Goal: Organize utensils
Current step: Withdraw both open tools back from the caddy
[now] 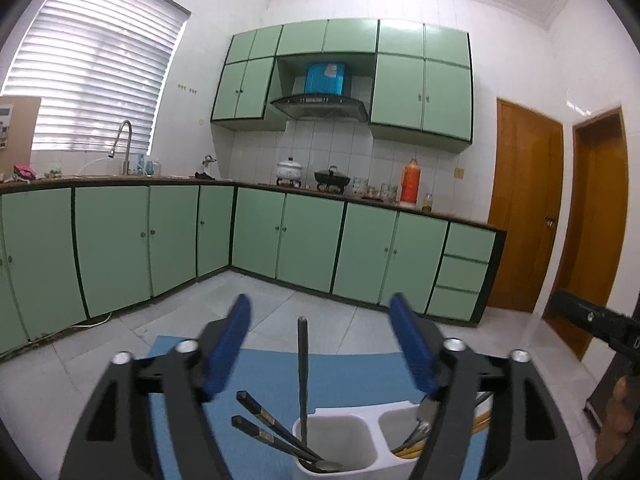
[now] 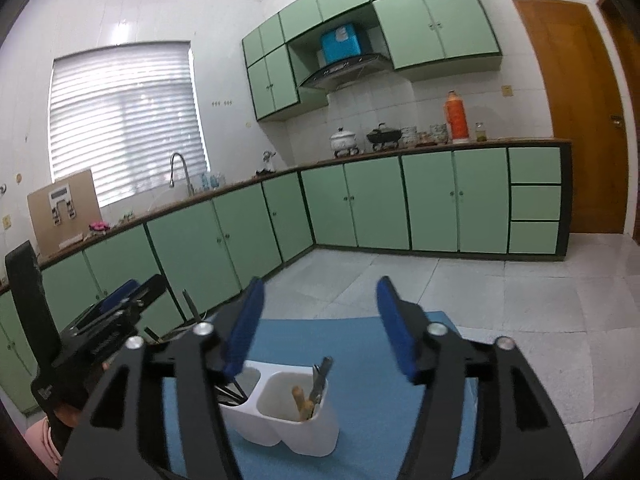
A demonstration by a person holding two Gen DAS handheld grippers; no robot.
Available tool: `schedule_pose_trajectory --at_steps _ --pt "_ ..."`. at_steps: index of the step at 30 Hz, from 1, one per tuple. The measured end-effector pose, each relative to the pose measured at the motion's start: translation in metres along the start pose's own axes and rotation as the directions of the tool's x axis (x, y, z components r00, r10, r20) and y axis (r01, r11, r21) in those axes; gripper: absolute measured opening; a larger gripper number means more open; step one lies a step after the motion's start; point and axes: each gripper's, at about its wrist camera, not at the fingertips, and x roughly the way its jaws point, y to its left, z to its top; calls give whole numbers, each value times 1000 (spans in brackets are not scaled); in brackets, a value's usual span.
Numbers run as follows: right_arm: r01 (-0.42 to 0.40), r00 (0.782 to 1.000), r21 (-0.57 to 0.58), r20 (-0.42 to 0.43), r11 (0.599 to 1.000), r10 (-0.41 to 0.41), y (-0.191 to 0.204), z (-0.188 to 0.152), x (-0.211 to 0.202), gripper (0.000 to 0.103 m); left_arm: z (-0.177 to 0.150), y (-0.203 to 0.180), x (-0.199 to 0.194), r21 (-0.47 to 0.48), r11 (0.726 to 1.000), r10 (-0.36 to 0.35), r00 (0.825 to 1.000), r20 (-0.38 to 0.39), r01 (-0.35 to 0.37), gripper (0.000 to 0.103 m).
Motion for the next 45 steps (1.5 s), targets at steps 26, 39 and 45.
schedule_pose_trajectory --at_steps 26,39,45 --pt "28 999 -66 -38 997 -30 20 -75 -105 98 -51 -9 -129 84 996 51 993 -104 -42 97" --pt "-4 997 -83 -76 997 -2 50 -106 -142 98 -81 -14 -179 99 994 62 986 -155 -47 97" --pt "-21 996 -99 -93 995 12 63 -119 -157 98 -86 -17 -206 105 993 65 987 -150 -49 97"
